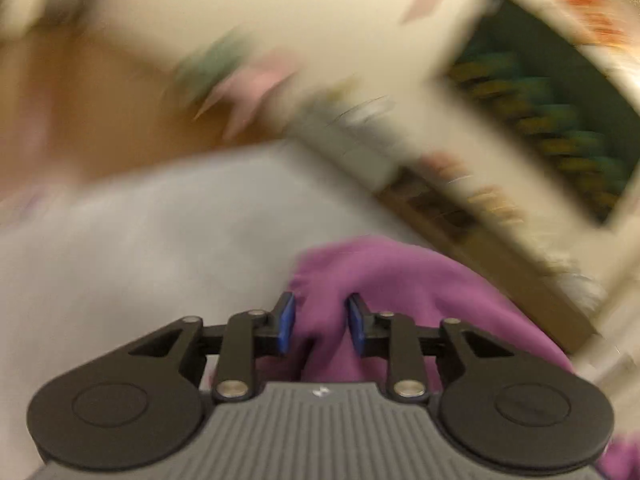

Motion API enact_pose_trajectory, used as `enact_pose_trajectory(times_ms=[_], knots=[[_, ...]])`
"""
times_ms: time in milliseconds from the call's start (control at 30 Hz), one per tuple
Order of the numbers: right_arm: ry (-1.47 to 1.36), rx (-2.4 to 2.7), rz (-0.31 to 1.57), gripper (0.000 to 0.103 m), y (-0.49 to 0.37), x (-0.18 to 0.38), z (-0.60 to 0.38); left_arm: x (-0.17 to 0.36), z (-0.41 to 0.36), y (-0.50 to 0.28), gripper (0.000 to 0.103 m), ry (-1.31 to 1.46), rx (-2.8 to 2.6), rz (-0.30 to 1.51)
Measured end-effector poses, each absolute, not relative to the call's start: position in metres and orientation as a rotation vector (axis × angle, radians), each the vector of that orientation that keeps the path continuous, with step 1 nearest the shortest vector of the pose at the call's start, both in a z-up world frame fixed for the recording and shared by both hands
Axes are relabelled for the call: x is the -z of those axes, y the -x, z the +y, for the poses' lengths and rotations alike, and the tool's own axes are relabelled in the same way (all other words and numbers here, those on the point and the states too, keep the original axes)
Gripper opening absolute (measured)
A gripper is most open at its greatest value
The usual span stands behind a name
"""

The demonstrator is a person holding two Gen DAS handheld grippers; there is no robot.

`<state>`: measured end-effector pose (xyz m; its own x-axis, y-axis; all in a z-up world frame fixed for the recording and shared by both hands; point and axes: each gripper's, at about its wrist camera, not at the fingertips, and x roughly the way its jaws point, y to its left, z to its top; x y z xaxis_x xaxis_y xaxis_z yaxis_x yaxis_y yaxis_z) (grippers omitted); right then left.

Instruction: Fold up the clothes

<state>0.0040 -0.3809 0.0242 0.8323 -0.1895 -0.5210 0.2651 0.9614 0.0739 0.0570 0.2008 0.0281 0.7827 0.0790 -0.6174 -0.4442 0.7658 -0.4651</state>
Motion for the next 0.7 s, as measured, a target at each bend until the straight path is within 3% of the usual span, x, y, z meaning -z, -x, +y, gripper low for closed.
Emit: enact_pose_trajectory(times_ms=[33, 133, 167, 200, 233, 333, 367, 533, 567, 600, 633, 667, 700], knots=[[-0.194, 0.248, 0.590, 0.005, -0.008, -0.012, -0.388, -0.020, 0.209, -0.053, 0.036, 0.709, -0.336, 0.630], [-0.289, 0.238, 0.624, 0.020, -0.011, -0.002, -0.398, -0.020, 0.220, -0.043, 0.052, 0.785, -0.388, 0.592], [-0.296, 0.234, 0.621, 0.026, -0.011, -0.002, -0.398, -0.025, 0.216, -0.044, 0.063, 0.766, -0.389, 0.571], [-0.290, 0.233, 0.613, 0.042, -0.011, -0.004, -0.397, -0.030, 0.213, -0.045, 0.071, 0.748, -0.389, 0.549], [-0.287, 0.229, 0.611, 0.052, -0.012, -0.004, -0.395, -0.036, 0.210, -0.046, 0.073, 0.729, -0.390, 0.528], [-0.294, 0.217, 0.637, 0.056, -0.015, 0.001, -0.393, -0.045, 0.205, -0.071, 0.088, 0.678, -0.281, 0.572], [-0.297, 0.220, 0.652, 0.056, -0.016, 0.003, -0.392, -0.046, 0.203, -0.083, 0.100, 0.657, -0.250, 0.600], [-0.247, 0.236, 0.721, 0.068, -0.032, 0.019, -0.392, -0.018, 0.189, -0.126, 0.100, 0.534, -0.261, 0.762], [-0.228, 0.243, 0.738, 0.068, -0.037, 0.024, -0.392, -0.011, 0.185, -0.134, 0.096, 0.510, -0.270, 0.793], [-0.220, 0.243, 0.757, 0.064, -0.042, 0.030, -0.393, -0.004, 0.182, -0.141, 0.083, 0.486, -0.279, 0.823], [-0.217, 0.237, 0.776, 0.051, -0.048, 0.036, -0.395, -0.002, 0.180, -0.144, 0.068, 0.470, -0.272, 0.827], [-0.217, 0.228, 0.792, 0.041, -0.052, 0.040, -0.396, -0.008, 0.178, -0.143, 0.021, 0.465, -0.244, 0.796], [-0.212, 0.222, 0.800, 0.018, -0.055, 0.043, -0.397, -0.014, 0.177, -0.142, 0.010, 0.460, -0.216, 0.764]])
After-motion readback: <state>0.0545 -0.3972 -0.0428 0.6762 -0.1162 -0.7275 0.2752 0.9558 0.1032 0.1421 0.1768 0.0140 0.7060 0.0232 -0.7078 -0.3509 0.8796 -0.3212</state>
